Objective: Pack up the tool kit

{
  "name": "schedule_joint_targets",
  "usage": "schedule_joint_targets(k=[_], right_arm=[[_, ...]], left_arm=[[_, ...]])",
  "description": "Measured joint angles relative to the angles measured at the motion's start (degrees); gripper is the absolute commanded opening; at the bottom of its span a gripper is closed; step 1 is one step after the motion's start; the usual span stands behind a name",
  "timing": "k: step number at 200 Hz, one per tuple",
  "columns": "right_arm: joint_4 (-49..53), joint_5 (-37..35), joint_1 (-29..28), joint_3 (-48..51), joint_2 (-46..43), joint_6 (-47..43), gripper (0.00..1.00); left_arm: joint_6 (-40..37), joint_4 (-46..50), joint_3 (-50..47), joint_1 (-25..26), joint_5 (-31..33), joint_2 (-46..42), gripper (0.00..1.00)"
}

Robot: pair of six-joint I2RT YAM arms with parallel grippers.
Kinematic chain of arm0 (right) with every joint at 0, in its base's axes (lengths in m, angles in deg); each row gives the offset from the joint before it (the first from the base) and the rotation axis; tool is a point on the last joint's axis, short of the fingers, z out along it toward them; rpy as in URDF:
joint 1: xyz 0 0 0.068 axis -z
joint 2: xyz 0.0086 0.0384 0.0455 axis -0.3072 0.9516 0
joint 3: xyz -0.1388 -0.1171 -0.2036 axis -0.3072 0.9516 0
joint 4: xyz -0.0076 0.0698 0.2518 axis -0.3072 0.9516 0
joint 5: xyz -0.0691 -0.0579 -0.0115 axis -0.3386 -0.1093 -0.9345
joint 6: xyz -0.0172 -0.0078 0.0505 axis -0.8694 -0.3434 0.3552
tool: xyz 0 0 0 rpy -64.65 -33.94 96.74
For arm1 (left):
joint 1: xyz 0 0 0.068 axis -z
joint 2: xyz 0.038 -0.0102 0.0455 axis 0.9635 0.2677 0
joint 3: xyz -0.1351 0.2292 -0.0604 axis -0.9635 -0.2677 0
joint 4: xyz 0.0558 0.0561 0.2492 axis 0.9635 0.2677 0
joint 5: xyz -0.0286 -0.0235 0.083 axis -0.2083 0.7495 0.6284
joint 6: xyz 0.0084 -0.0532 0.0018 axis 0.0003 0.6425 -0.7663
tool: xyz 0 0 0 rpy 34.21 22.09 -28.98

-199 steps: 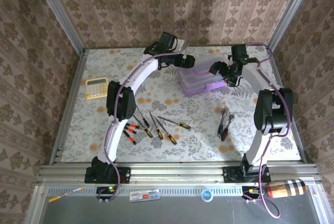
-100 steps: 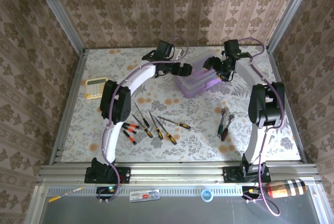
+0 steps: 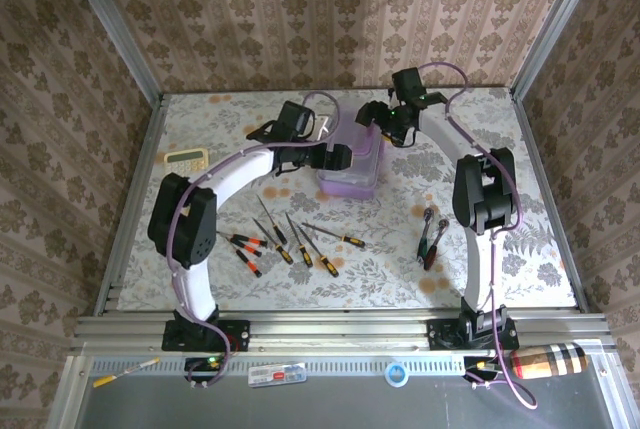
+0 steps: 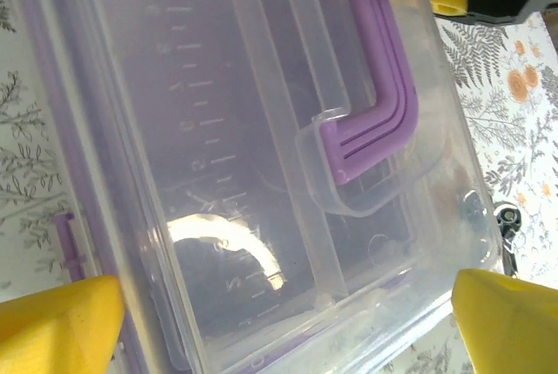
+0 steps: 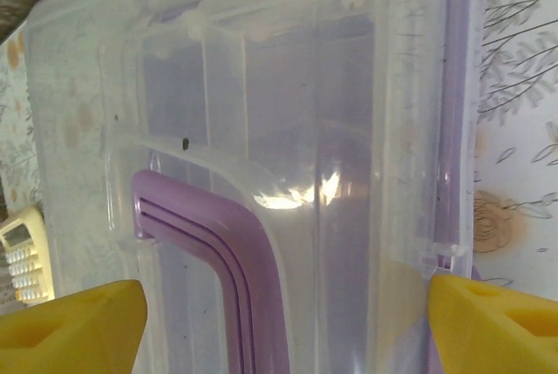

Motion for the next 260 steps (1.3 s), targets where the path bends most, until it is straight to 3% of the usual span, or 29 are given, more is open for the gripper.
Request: schedule_joint_targets(k=[48, 88, 110, 127, 171, 221, 260], right_arm=[[-2.36, 3.19, -0.87, 1.81, -0.63, 0.7, 0.85], [-0.48, 3.26, -1.4, 3.82, -3.43, -0.79, 0.85], [-0.98, 2.64, -1.4, 10.21, -9.38, -1.01, 0.85], [-2.58, 1.97, -1.4, 16.74, -14.58, -0.87, 0.83], [-7.93, 0.66, -2.38, 30.53, -21.31, 0.33, 0.77], [-13.07, -0.94, -7.82, 32.52, -21.35, 1.62, 0.73], [-12.68, -1.79, -8.61, 32.89, -22.08, 1.29, 0.77]], left_arm=[[-1.99, 3.21, 1.9, 0.02, 1.53, -4.5, 1.0], [-6.25, 9.2, 11.85, -0.35, 11.98, -4.9, 1.0], [-6.64, 11.96, 14.53, -0.9, 17.86, -4.87, 1.0], [-6.49, 14.43, 15.98, -2.01, 18.8, -4.07, 1.0], [-6.21, 21.49, 23.47, -3.37, 18.73, 5.01, 0.99], [-6.93, 31.91, 41.7, 0.55, 18.73, 18.71, 1.0], [-7.15, 36.41, 46.47, 2.62, 21.81, 22.03, 0.99]])
